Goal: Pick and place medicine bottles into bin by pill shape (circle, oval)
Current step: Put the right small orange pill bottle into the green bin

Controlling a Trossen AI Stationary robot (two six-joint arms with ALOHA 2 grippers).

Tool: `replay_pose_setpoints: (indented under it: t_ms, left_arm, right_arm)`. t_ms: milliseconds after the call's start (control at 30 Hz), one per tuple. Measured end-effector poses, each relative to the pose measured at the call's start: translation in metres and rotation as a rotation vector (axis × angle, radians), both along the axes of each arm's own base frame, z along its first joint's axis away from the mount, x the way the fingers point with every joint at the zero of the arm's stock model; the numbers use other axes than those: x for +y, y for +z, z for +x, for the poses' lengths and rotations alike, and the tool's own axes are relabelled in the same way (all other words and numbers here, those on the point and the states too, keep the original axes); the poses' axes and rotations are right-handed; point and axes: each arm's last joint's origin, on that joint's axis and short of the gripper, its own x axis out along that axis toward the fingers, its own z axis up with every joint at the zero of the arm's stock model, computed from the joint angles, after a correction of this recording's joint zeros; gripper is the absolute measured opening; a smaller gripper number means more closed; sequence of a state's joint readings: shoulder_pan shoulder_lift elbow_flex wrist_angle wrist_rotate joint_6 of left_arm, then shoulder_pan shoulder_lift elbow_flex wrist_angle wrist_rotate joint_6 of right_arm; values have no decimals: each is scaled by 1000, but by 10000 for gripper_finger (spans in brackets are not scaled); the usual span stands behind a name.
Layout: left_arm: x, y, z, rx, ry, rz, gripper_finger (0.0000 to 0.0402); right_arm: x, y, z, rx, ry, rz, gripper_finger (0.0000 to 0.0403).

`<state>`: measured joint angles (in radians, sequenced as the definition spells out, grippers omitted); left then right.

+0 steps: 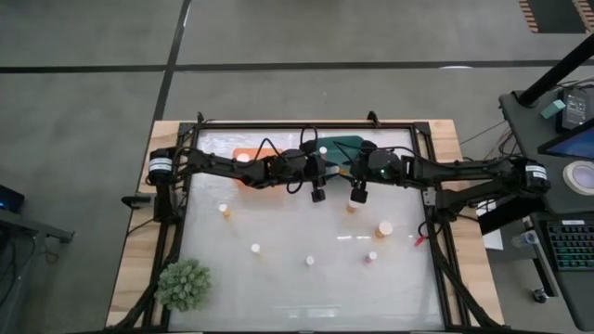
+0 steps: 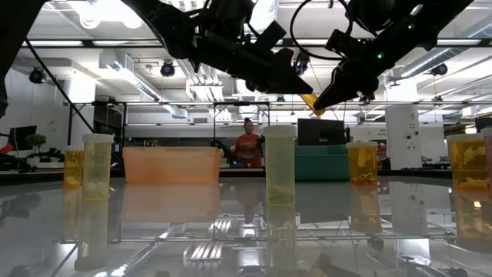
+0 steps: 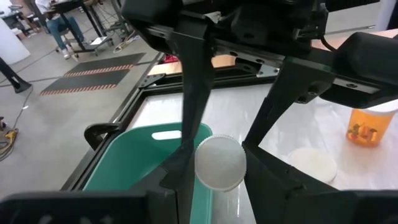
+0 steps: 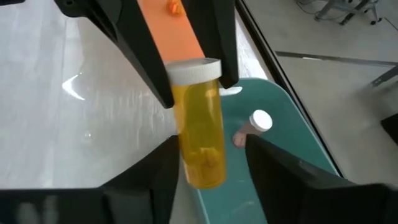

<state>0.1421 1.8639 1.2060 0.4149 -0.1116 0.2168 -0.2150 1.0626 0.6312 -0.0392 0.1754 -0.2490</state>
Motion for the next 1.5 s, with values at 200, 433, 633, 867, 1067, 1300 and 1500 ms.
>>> replay_pose_setpoints:
  t_ms: [200,433,633,867,1067,1300,1500]
  left_arm:
    - [0,1,0,-2,2,0,101]
    - [0,0,0,2,0,0,133]
    - [-1,4,-3,13,-6,6,182]
    - [-5,25,-27,126,-26,33,211]
    - [-11,46,-57,136,-27,29,212]
    - [-23,60,-93,76,-38,14,212]
    - [-27,63,-114,53,-32,-7,212]
  right_arm:
    - [0,0,0,1,10,4,97]
    - [0,0,0,-1,7,9,77]
    - [0,0,0,0,-11,15,91]
    - [-7,19,2,72,-51,28,93]
    - [-27,36,13,224,-91,48,93]
    - [-64,35,37,501,-67,99,93]
    - [-103,25,51,609,17,234,93]
